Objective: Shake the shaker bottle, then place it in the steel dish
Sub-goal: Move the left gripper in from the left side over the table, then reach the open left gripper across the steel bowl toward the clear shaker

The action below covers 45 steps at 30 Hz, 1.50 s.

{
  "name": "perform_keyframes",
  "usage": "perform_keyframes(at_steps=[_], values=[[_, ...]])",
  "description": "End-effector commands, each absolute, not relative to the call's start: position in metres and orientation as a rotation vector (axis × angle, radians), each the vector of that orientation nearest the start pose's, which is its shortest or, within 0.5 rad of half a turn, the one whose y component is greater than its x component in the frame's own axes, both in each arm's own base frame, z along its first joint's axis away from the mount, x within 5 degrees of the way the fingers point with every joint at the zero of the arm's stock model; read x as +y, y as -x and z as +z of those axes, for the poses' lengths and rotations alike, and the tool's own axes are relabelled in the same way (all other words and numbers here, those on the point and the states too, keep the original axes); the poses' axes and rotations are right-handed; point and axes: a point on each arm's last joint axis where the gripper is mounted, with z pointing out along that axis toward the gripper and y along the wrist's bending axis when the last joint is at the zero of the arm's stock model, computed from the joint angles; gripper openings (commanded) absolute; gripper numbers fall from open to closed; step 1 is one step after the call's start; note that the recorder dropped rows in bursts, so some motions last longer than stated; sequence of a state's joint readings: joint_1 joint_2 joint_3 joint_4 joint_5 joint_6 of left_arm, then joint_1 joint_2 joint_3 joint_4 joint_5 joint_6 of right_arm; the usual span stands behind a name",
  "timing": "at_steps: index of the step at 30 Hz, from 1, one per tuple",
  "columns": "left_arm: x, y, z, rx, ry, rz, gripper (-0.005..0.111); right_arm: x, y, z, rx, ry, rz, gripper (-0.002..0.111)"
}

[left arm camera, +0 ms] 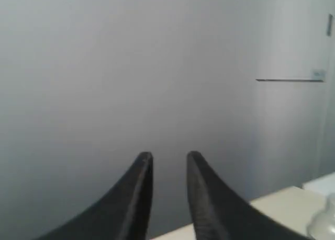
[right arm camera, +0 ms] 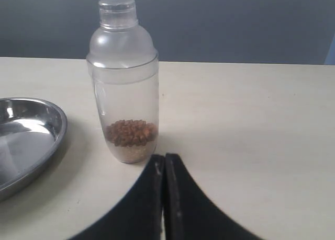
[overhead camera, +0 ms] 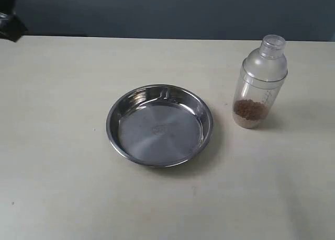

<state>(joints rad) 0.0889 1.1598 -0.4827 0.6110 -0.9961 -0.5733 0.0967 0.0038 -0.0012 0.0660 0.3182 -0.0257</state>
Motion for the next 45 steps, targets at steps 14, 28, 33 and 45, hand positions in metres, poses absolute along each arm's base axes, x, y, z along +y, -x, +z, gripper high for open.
perform_keyframes(at_steps=[14,28,33,45], values=[[-0.107,-0.313,0.204,1.367,-0.738,-0.728,0.073,0.007,-0.054,0.186,1.789,0.072,0.116,-0.001],[-0.173,-0.345,0.165,1.366,-0.782,-0.858,0.073,0.007,-0.054,0.186,1.789,0.072,0.116,-0.001],[-0.178,-0.351,0.169,1.367,-0.661,-0.844,0.073,0.007,-0.054,0.186,1.789,0.072,0.116,-0.001],[-0.184,-0.344,0.166,1.357,-0.763,-0.873,0.073,0.007,-0.054,0.186,1.789,0.072,0.116,-0.001]])
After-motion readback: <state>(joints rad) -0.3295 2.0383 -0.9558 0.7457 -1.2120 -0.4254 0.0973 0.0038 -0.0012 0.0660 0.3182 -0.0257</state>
